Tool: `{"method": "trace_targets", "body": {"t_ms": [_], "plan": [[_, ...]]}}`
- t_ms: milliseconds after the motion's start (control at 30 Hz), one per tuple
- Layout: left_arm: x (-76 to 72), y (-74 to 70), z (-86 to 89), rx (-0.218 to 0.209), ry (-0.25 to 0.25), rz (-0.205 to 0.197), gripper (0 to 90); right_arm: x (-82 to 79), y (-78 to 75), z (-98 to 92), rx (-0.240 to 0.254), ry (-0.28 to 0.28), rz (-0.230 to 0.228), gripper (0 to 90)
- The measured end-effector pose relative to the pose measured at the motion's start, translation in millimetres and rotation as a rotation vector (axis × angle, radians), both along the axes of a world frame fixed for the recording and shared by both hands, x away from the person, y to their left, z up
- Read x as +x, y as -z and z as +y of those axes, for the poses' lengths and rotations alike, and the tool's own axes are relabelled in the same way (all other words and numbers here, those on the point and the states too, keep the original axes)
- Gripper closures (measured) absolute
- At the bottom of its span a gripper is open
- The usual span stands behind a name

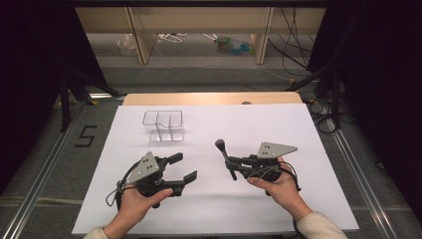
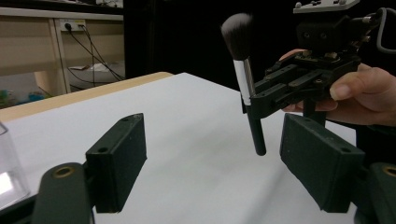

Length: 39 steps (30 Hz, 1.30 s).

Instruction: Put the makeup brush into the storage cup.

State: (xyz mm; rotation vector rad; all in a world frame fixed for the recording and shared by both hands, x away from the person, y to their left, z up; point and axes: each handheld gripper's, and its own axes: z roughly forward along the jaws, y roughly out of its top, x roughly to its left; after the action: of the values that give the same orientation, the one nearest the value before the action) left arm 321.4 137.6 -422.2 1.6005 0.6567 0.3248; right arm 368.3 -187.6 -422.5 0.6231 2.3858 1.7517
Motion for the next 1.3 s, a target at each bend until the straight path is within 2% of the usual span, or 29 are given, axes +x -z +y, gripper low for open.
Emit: {"method": "trace_targets", "body": {"t_ms": [33,100,267,300,333,400,433,533,567,600,667,700,733,767,833,867,900,933,1067,1100,1133,1167,1200,1233,1300], "plan": [[1.0,0.0,-2.4,-0.006,0.003,0.003,23.3,-0.4,-0.1,1.9,0.016,0.0,0.0,79.3],[3.4,-0.6,-8.4,-0.012,0.009,0.009,24.0,-1.0,-0.7,2.8,0.003,0.013,-0.013,79.3],[7.9,-1.6,-22.2,-0.031,0.016,0.03,25.0,-0.6,0.5,7.0,0.012,0.012,-0.03,79.2],[10.0,-1.9,-24.7,-0.023,0.032,0.018,25.6,-0.7,0.2,7.2,0.004,0.01,-0.03,79.3],[10.5,-2.2,-27.3,-0.028,0.031,0.023,26.1,-0.3,1.6,9.7,0.025,0.005,-0.034,79.2],[12.6,-2.6,-30.7,-0.026,0.039,0.013,27.2,-0.9,0.9,10.1,0.008,0.009,-0.029,79.2],[12.4,-2.5,-33.3,-0.037,0.027,0.029,28.3,-0.9,1.0,10.9,0.006,0.006,-0.032,79.2],[15.3,-2.7,-38.2,-0.026,0.032,0.021,29.8,-1.0,2.2,13.2,0.025,0.006,-0.035,79.2],[16.7,-2.6,-40.0,-0.016,0.034,0.01,30.5,-1.9,2.1,13.8,0.025,0.0,-0.015,79.2],[16.0,-2.4,-42.4,-0.024,0.017,0.027,31.3,-2.5,1.1,12.7,0.002,0.007,-0.016,79.2],[17.1,-2.5,-45.4,-0.019,0.015,0.025,32.4,-2.4,2.5,14.7,0.024,-0.002,-0.008,79.2],[17.6,-2.6,-46.8,-0.015,0.011,0.023,33.2,-2.8,1.7,13.6,0.0,0.01,-0.014,79.2],[17.1,-2.6,-48.4,-0.022,-0.004,0.037,34.2,-2.6,2.1,13.8,-0.001,0.01,-0.016,79.2],[18.5,-2.8,-49.5,-0.016,0.008,0.024,35.8,-2.8,2.2,14.3,-0.005,0.016,-0.016,79.2],[18.5,-3.1,-53.3,-0.025,-0.007,0.038,36.3,-2.7,2.2,14.8,-0.004,0.017,-0.016,79.2],[18.8,-3.4,-54.6,-0.022,-0.008,0.037,38.4,-2.6,3.3,17.1,0.018,0.006,-0.011,79.2],[19.0,-3.6,-56.2,-0.027,-0.012,0.04,39.8,-2.8,2.5,16.2,-0.001,0.007,-0.012,79.2],[19.3,-3.7,-57.5,-0.031,-0.009,0.043,40.6,-3.0,3.3,17.7,0.014,0.0,-0.007,79.2],[21.7,-3.8,-60.3,-0.029,-0.007,0.032,45.2,-3.5,4.0,19.2,0.01,-0.001,-0.012,79.2],[21.4,-3.7,-61.3,-0.042,-0.016,0.045,47.2,-3.7,4.0,19.5,0.01,-0.002,-0.011,79.2],[21.6,-3.8,-61.8,-0.047,-0.023,0.05,48.9,-3.0,3.4,18.8,-0.003,0.002,-0.032,79.2],[21.6,-4.0,-62.3,-0.051,-0.029,0.054,52.5,-3.0,4.0,20.3,0.009,0.001,-0.034,79.2],[22.8,-4.3,-62.3,-0.044,-0.017,0.041,52.5,-3.0,4.0,20.3,0.009,0.001,-0.034,79.2],[23.0,-4.3,-62.9,-0.047,-0.021,0.044,53.9,-3.5,3.0,19.3,-0.011,0.008,-0.033,79.2],[23.0,-3.8,-63.9,-0.053,-0.025,0.052,57.3,-3.4,2.9,19.3,-0.011,0.009,-0.033,79.2]]}}
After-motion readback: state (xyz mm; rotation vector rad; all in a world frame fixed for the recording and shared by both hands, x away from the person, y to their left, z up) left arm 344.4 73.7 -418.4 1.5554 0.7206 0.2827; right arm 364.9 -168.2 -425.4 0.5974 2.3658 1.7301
